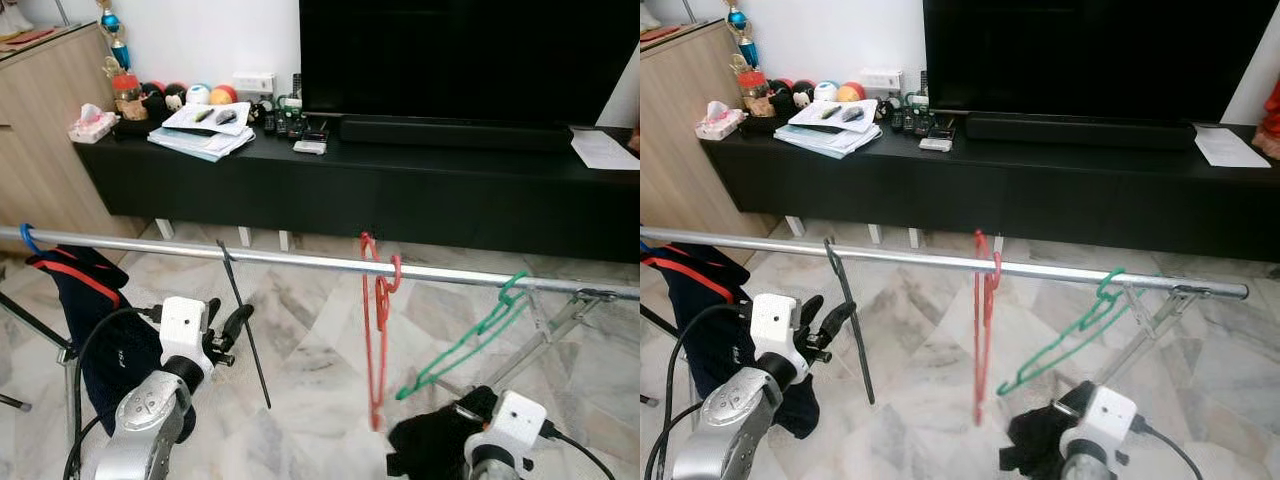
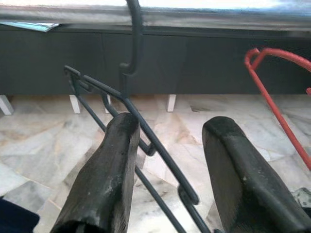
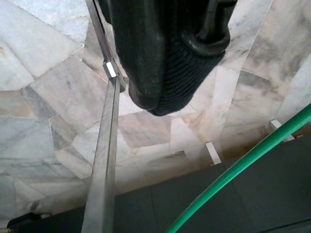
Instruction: Hang hanger
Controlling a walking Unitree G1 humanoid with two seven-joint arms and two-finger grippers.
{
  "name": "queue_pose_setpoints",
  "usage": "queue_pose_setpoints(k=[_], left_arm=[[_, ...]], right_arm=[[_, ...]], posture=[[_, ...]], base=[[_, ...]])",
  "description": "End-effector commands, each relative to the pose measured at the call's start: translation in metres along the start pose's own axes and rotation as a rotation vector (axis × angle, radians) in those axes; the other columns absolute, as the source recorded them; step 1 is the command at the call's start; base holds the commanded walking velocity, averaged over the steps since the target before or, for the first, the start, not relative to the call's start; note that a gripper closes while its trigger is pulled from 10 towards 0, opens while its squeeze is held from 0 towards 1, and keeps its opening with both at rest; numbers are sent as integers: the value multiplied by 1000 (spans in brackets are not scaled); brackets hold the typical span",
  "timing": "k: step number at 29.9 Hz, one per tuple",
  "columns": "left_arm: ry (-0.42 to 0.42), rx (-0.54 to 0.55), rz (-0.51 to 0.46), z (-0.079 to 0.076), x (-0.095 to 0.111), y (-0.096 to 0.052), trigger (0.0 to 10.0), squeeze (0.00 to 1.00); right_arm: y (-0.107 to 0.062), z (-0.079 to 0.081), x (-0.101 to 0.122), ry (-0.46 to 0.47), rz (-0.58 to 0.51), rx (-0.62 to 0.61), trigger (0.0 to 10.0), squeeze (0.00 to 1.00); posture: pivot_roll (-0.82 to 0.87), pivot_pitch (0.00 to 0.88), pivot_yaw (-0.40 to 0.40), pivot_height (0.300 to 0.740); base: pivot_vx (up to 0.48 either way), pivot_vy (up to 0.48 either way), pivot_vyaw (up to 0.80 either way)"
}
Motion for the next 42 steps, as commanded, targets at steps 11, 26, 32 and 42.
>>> queue_pose_setpoints(k=[11, 26, 32, 42], left_arm=[[35, 8, -2, 1, 3, 1, 10000, 0], [44, 39, -11, 4, 4, 1, 10000, 0], [132, 94, 3, 12, 9, 7, 10000, 0], [212, 164, 0, 18, 22, 24, 10000, 0]], right_arm=[[0, 5, 0, 4, 2, 29, 10000, 0], [0, 8, -3, -4, 17, 64, 10000, 0], [1, 12, -1, -4, 18, 96, 10000, 0], [4, 20, 1, -11, 22, 151, 10000, 0]], posture=[[41, 50, 21, 740], [43, 45, 11, 740], [46, 40, 2, 740], [57, 23, -27, 740]], base=[[0, -94, 0], [0, -322, 0], [0, 0, 0], [0, 0, 0]])
Point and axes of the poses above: a point about 5 cm out from each wrist's last joint towards the gripper, its own y axis pointing out of the wrist towards the gripper, its own x axis along the axis of the wrist's last joint, z = x × y, the point moved 4 cm from there along y, pointing out of the wrist towards the gripper, and after that the axes turned 9 degrees about -y, right-handed, at the moved point
